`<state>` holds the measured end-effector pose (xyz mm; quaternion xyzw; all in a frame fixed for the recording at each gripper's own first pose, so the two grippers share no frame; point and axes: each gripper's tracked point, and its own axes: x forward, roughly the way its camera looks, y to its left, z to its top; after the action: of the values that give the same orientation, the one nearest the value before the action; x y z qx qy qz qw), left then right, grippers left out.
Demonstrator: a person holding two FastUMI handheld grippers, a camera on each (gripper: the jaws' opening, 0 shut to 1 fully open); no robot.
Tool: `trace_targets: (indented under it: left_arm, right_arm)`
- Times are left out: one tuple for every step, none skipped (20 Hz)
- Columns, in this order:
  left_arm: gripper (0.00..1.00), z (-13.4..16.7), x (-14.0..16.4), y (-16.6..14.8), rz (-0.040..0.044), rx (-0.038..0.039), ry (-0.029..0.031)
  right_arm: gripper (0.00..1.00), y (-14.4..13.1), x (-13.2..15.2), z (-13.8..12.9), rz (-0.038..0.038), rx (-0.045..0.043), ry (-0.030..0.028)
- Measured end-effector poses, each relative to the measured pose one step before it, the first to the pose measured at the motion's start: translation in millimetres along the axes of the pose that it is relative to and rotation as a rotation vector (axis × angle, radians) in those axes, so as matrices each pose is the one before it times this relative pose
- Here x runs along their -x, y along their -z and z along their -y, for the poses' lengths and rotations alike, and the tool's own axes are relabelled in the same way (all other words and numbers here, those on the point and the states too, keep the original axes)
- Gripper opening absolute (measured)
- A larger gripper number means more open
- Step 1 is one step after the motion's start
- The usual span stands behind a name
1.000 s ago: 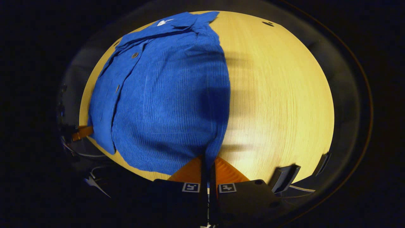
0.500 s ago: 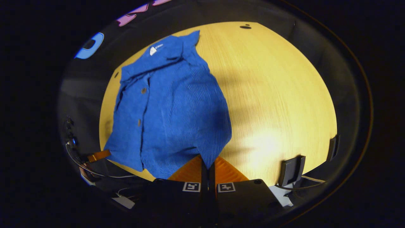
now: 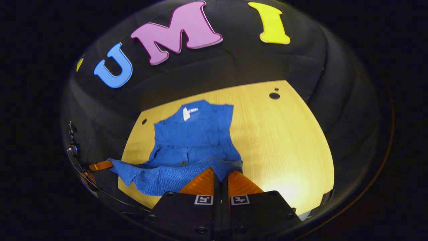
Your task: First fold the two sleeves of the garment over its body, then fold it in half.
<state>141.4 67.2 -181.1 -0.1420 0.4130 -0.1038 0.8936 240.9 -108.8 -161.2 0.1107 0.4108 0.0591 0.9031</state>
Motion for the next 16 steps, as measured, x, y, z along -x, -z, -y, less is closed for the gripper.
trace_targets:
  left_arm:
    - [0.00,3.09,-8.26,-26.89,0.04407,0.01369,0.00327]
    - [0.00,3.75,-9.55,-27.50,0.03927,0.01423,-0.00263]
    - [0.00,-0.05,-13.62,-26.13,0.03958,-0.00184,-0.00732]
    - [0.00,-2.00,-17.10,-19.99,0.02022,-0.01352,-0.02086]
    - [0.00,-3.83,-20.73,-17.06,0.00843,-0.01827,-0.02341]
    - [0.00,-4.31,-22.80,-11.75,0.00332,-0.02809,-0.02393]
    - [0.00,-1.29,-22.29,-4.74,-0.01046,-0.02905,-0.02786]
    - [0.00,-5.93,-25.47,-2.10,-0.01758,-0.02537,-0.03079]
    - [0.00,-6.69,-23.30,2.34,-0.01684,-0.00361,-0.03220]
    - [0.00,-2.49,-19.82,3.63,-0.01473,0.02427,-0.02358]
    - [0.00,2.50,-21.73,-0.71,-0.00331,0.04486,-0.00479]
    - [0.00,2.43,-18.95,0.55,0.00540,0.03482,0.00993]
    - [0.00,3.38,-14.01,2.70,-0.00861,0.01314,0.00737]
    - [0.00,-0.83,-11.05,0.04,-0.01035,-0.00707,-0.00473]
    - [0.00,-1.11,-11.24,0.92,-0.00471,-0.01079,-0.01336]
    - [0.00,2.42,-6.79,-0.56,0.00648,-0.00736,-0.00144]
  right_arm:
    - [0.05,-22.33,-7.41,-2.33,0.03601,0.02499,0.00625]
    - [0.05,-24.79,-12.39,0.17,0.04497,0.03054,0.01037]
    - [0.05,-20.97,-13.50,0.33,0.03168,0.03232,0.00889]
    - [0.04,-22.19,-18.85,0.48,0.03909,0.03015,0.00826]
    - [0.05,-15.10,-20.87,0.28,0.02678,0.02799,0.00800]
    - [0.05,-12.44,-23.07,0.78,0.02941,0.02392,0.00902]
    - [0.05,-6.20,-26.08,0.91,0.00408,0.01936,0.00672]
    - [0.04,-2.14,-24.73,0.15,0.00157,0.01765,0.00183]
    - [0.04,4.62,-26.56,-1.43,-0.01867,0.00732,-0.00092]
    - [0.04,7.82,-24.85,0.94,-0.02990,0.00191,-0.00055]
    - [0.04,12.09,-21.25,3.85,-0.04251,0.00267,0.00537]
    - [0.05,10.69,-18.31,3.36,-0.03434,-0.00313,0.00556]
    - [0.05,6.93,-18.74,1.08,-0.01032,0.01396,0.00493]
    - [0.04,5.52,-16.30,3.96,-0.01447,0.01873,0.01167]
    - [0.05,5.49,-12.35,0.07,-0.01155,0.00054,0.00575]
    - [0.04,1.57,-14.47,1.24,-0.00151,-0.00664,0.00326]
